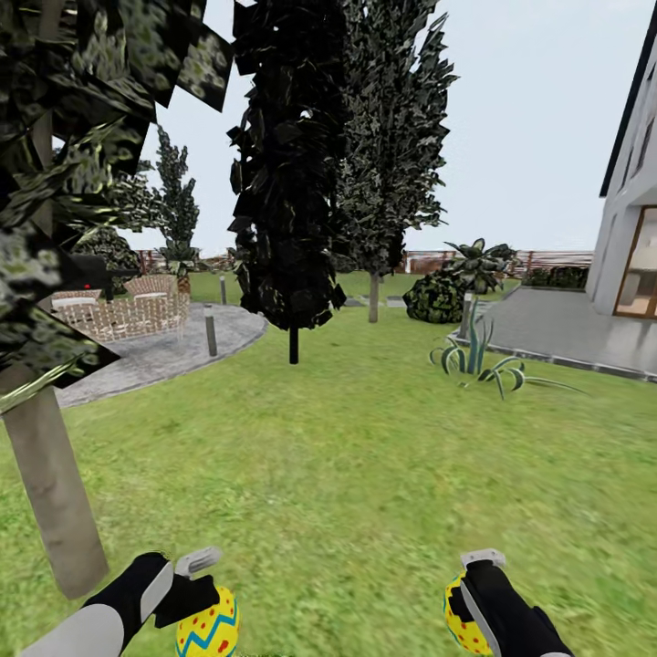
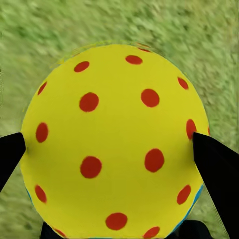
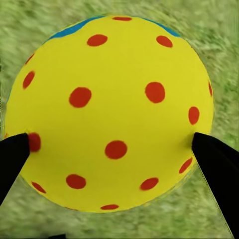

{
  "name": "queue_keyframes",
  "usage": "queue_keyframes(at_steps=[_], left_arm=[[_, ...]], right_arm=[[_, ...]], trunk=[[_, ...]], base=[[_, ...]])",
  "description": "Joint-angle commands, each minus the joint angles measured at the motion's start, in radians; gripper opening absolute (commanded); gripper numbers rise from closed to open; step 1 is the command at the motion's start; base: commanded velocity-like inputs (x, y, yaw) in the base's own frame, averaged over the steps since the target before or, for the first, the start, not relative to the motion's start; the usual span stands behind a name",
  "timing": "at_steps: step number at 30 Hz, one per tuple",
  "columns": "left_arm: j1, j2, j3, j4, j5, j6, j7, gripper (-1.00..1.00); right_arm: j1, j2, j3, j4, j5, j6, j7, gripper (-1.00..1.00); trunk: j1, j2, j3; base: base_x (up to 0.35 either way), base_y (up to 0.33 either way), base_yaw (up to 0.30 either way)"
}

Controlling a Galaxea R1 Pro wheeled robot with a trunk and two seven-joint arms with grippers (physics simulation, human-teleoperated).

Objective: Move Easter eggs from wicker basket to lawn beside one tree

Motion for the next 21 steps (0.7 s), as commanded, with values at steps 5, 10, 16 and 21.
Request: queue_keyframes(at_steps=[5,10,16,21], left_arm=[[-0.001,0.001,0.004,-0.001,0.006,0.006,0.001,-1.0],[-0.001,0.003,0.004,-0.001,0.006,0.006,0.002,-1.0],[-0.001,0.003,0.004,-0.001,0.006,0.006,0.002,-1.0],[-0.001,0.003,0.004,-0.001,0.006,0.005,0.002,-1.0]], right_arm=[[0.0,0.0,0.001,-0.002,0.008,0.007,0.003,-1.0],[0.0,0.003,0.001,-0.002,0.009,0.007,0.003,-1.0],[0.0,0.006,0.001,-0.002,0.01,0.007,0.003,-1.0],[0.0,0.01,0.002,0.0,0.01,0.007,0.003,-1.0]], trunk=[[0.0,-0.001,-0.001],[0.0,-0.001,-0.001],[0.0,-0.001,-0.001],[0.0,-0.001,-0.001]], base=[[0.0,-0.056,0.291],[0.0,-0.001,0.291],[0.0,0.0,0.291],[0.0,0.0,0.291]])
